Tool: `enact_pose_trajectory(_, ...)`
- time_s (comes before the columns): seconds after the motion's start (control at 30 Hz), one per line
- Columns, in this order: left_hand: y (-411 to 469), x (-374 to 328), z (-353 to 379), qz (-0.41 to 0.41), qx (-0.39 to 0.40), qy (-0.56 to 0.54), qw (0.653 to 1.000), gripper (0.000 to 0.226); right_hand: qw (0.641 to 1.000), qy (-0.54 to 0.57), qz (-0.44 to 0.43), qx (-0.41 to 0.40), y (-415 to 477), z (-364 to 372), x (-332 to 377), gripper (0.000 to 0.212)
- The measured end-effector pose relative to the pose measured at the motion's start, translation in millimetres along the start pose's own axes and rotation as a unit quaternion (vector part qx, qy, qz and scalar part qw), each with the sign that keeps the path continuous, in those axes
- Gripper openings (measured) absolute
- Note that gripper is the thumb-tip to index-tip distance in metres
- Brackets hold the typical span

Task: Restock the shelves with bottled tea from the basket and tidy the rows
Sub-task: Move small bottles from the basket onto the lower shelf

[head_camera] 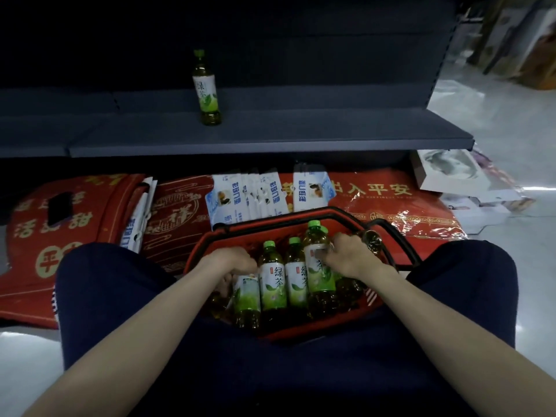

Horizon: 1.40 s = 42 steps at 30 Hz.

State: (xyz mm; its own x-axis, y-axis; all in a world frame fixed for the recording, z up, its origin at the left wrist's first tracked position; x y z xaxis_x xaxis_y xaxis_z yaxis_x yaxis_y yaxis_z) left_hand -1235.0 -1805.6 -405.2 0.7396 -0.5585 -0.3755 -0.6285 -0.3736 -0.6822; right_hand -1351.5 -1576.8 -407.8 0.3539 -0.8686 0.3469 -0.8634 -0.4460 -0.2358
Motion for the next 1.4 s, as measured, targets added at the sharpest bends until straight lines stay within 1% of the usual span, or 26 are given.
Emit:
enact_pose_trajectory(0.07,13.0,15.9,9.8,-0.030,0.025,-0.062,0.997,0.059,1.000,-0.006,0.017,0.021,3.2,8.7,2.8,0.046)
enact_pose_trajectory(0.1,18.4,21.9,13.7,-0.037,0.028,-0.094,0.994,0.052,0.999,-0.005,0.025,0.026,4.5,10.6,4.3,0.049)
enact_pose_trajectory(0.13,24.3,27.2,16.7,-0.040,0.027,-0.114,0.992,0.051,0.999,-0.003,0.031,0.028,6.2,11.9,5.6,0.051)
enact_pose_trajectory(0.17,28.2,31.4,18.9,-0.039,0.025,-0.126,0.991,0.055,0.999,-0.003,0.039,0.033,8.2,13.2,6.2,0.054)
enact_pose_trajectory(0.3,34.8,40.9,23.3,-0.015,0.009,-0.150,0.989,0.092,0.998,-0.016,0.054,0.040,15.2,18.1,10.4,0.057)
enact_pose_trajectory(0.33,35.4,42.5,23.9,-0.012,0.001,-0.152,0.988,0.096,0.998,-0.016,0.055,0.038,15.7,18.8,10.6,0.058)
enact_pose_trajectory(0.43,36.5,46.1,23.0,-0.001,-0.020,-0.168,0.986,0.093,0.998,-0.002,0.049,0.036,15.0,19.1,8.3,0.060)
enact_pose_trajectory(0.5,38.0,47.2,22.1,0.012,-0.030,-0.175,0.984,0.081,0.998,0.003,0.035,0.044,14.7,20.8,8.1,0.060)
enact_pose_trajectory(0.53,37.3,46.4,20.9,0.026,-0.041,-0.171,0.984,0.069,0.998,0.007,0.027,0.048,13.9,21.8,9.9,0.073)
enact_pose_trajectory(0.57,36.0,45.1,18.8,0.042,-0.060,-0.159,0.985,0.059,0.998,0.021,0.018,0.051,13.1,23.0,12.8,0.092)
enact_pose_trajectory(0.6,35.7,43.7,16.7,0.061,-0.084,-0.144,0.984,0.057,0.998,0.041,0.008,0.052,12.1,23.3,16.7,0.105)
enact_pose_trajectory(0.63,35.5,42.2,15.2,0.081,-0.103,-0.141,0.981,0.065,0.997,0.058,-0.003,0.048,12.5,23.4,20.1,0.110)
enact_pose_trajectory(0.67,36.4,41.3,14.6,0.096,-0.117,-0.146,0.978,0.079,0.996,0.072,-0.016,0.046,12.8,22.8,23.3,0.108)
enact_pose_trajectory(0.7,36.1,39.8,14.2,0.109,-0.125,-0.163,0.972,0.086,0.995,0.084,-0.029,0.045,14.9,22.9,25.1,0.099)
enact_pose_trajectory(0.73,34.3,38.1,13.5,0.125,-0.139,-0.184,0.965,0.083,0.994,0.096,-0.042,0.043,16.8,23.3,26.0,0.086)
enact_pose_trajectory(0.77,31.5,35.3,13.3,0.143,-0.153,-0.200,0.957,0.076,0.991,0.112,-0.054,0.041,16.2,22.1,28.5,0.074)
enact_pose_trajectory(0.8,31.5,33.0,13.6,0.158,-0.167,-0.213,0.950,0.069,0.989,0.130,-0.063,0.040,15.2,20.8,30.7,0.067)
enact_pose_trajectory(0.9,26.3,17.9,8.0,0.218,-0.209,-0.266,0.916,0.040,0.976,0.202,-0.079,0.018,14.9,14.4,35.4,0.071)
enact_pose_trajectory(0.93,26.1,12.7,5.0,0.229,-0.216,-0.287,0.905,0.036,0.970,0.227,-0.083,0.006,15.2,11.3,37.1,0.071)
enact_pose_trajectory(0.97,25.3,7.2,1.8,0.238,-0.220,-0.305,0.895,0.040,0.963,0.256,-0.089,-0.005,15.8,8.0,39.7,0.069)
enact_pose_trajectory(1.07,30.3,-7.9,-6.6,0.247,-0.207,-0.348,0.881,0.067,0.931,0.352,-0.100,-0.016,17.7,-0.3,49.6,0.062)
enact_pose_trajectory(1.17,42.6,-24.5,-16.7,0.262,-0.174,-0.399,0.861,0.079,0.904,0.414,-0.104,-0.015,23.9,-12.8,55.8,0.058)
enact_pose_trajectory(1.27,54.1,-40.5,-30.5,0.255,-0.103,-0.461,0.844,0.098,0.894,0.434,-0.112,-0.015,35.4,-31.0,61.5,0.056)
enact_pose_trajectory(1.33,56.1,-51.8,-43.2,0.240,-0.055,-0.479,0.843,0.114,0.896,0.427,-0.123,-0.011,46.9,-41.7,67.2,0.052)
enact_pose_trajectory(1.37,57.8,-56.5,-50.8,0.233,-0.035,-0.479,0.846,0.117,0.899,0.420,-0.126,-0.012,53.3,-47.1,70.8,0.044)
enact_pose_trajectory(1.4,58.3,-62.6,-59.3,0.241,-0.017,-0.479,0.844,0.114,0.902,0.412,-0.125,-0.016,60.8,-52.2,73.9,0.039)
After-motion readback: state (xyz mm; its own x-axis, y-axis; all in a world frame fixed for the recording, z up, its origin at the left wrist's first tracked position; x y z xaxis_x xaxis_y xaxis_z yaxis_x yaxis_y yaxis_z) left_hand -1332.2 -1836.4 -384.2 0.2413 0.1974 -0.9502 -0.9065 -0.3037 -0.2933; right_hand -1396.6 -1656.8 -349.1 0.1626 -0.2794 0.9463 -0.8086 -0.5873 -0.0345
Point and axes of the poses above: each hand's wrist, its own y-axis towards the middle knuckle, its own z-axis out of the palm, x = y × z, the point moved 4 cm from there along y, towards the middle knuckle, and after that the axes turned 8 degrees about -y, right-handed, at the moved point
